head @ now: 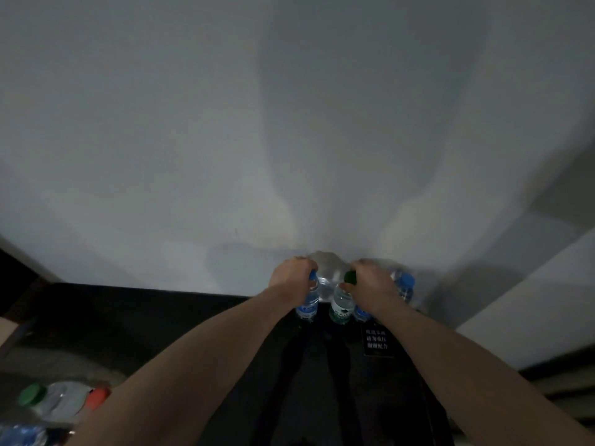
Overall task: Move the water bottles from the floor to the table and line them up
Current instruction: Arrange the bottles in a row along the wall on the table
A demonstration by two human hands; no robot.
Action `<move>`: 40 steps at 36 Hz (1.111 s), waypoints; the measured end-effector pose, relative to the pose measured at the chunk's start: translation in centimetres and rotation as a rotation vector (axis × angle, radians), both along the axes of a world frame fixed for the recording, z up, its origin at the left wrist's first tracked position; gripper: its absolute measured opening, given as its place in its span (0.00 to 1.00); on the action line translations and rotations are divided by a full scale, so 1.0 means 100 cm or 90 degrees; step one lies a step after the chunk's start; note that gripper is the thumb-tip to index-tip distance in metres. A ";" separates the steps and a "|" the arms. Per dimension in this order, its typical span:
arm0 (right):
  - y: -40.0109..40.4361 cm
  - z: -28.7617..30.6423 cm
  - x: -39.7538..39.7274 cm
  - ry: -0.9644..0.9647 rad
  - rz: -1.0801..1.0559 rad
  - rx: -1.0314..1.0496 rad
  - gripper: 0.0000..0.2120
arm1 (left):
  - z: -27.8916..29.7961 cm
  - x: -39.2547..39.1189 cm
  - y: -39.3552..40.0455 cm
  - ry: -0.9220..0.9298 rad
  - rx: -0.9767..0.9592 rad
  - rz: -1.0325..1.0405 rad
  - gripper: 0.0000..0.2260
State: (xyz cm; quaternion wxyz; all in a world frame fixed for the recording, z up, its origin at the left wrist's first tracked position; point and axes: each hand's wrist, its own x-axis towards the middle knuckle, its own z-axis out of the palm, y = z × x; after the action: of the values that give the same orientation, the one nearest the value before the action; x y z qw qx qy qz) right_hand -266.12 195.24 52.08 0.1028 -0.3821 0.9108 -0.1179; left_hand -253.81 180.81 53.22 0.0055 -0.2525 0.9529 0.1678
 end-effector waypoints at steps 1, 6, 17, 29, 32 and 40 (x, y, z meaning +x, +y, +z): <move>0.000 -0.001 -0.001 -0.006 -0.005 -0.004 0.14 | -0.001 -0.002 0.001 0.003 -0.002 -0.004 0.14; 0.006 -0.011 -0.007 -0.010 -0.011 -0.012 0.14 | -0.006 -0.015 0.006 0.007 -0.013 -0.029 0.13; -0.003 -0.007 -0.010 -0.017 -0.006 -0.040 0.09 | -0.015 -0.030 0.021 0.007 0.004 -0.029 0.13; 0.002 -0.003 -0.009 -0.002 0.021 -0.032 0.02 | -0.008 -0.030 0.021 0.002 0.046 0.006 0.19; 0.004 -0.001 -0.005 -0.006 0.018 -0.040 0.03 | -0.006 -0.026 0.025 0.002 0.040 0.003 0.19; 0.016 0.014 0.011 -0.035 0.009 -0.014 0.07 | 0.010 -0.002 0.024 0.002 0.067 0.033 0.17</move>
State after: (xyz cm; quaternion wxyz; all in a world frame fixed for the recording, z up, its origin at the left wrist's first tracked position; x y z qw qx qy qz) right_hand -264.99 196.83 53.50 0.1248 -0.3864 0.9034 -0.1377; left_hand -254.05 183.26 54.26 0.0131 -0.2765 0.9359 0.2178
